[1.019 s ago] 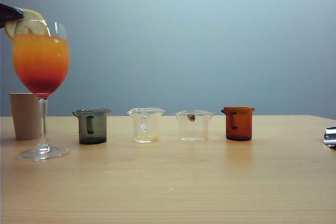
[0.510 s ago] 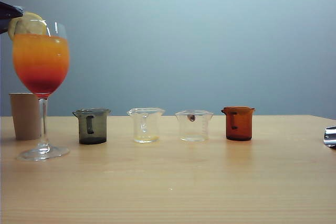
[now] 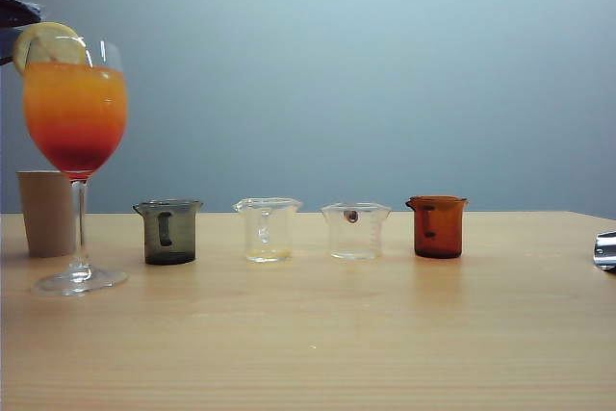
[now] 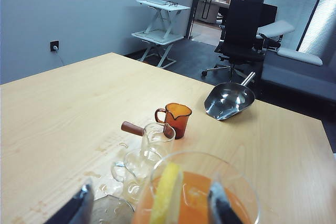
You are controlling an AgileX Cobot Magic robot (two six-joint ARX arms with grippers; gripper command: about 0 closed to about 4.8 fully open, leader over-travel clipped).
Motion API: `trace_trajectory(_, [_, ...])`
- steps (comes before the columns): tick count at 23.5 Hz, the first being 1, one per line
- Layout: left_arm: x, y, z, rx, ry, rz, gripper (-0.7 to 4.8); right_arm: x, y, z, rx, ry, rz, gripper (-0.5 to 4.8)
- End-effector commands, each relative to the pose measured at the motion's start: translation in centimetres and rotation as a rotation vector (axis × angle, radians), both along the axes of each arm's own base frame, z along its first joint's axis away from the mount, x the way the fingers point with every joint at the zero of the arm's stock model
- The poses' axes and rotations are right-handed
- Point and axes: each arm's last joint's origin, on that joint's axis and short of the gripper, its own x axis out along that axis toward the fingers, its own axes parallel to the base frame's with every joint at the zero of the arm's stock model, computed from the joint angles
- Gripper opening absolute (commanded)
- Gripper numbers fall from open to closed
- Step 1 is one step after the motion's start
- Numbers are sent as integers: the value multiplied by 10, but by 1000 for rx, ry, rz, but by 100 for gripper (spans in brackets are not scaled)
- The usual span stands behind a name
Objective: Pick up the lemon slice from the paper cup on the left and carefully insert it into the rim of the goblet.
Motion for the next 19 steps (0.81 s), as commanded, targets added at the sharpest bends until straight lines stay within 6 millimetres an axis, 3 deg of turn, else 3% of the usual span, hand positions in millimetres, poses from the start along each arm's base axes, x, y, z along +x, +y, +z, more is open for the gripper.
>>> trace_trajectory(1, [-2, 4, 10, 10, -30, 15, 282, 0, 0, 3, 14, -11, 3, -5])
trace_trajectory(5, [-5, 5, 23, 32, -91, 66, 270, 3, -2, 3, 15, -12, -16, -5])
trace_trajectory(7, [-8, 7, 34, 23, -96, 134, 195, 5, -3, 3, 18, -14, -24, -5])
trace_trajectory(10, [-19, 3, 57, 7, -133, 178, 8, 6, -4, 4, 21, -16, -30, -5])
trace_trajectory(15, [-35, -4, 83, -98, -104, 342, -6, 6, -4, 4, 1, -61, -29, -5])
trace_trajectory(19, [-53, -20, 106, -164, -152, 391, -6, 5, -6, 7, 8, -106, -29, -5])
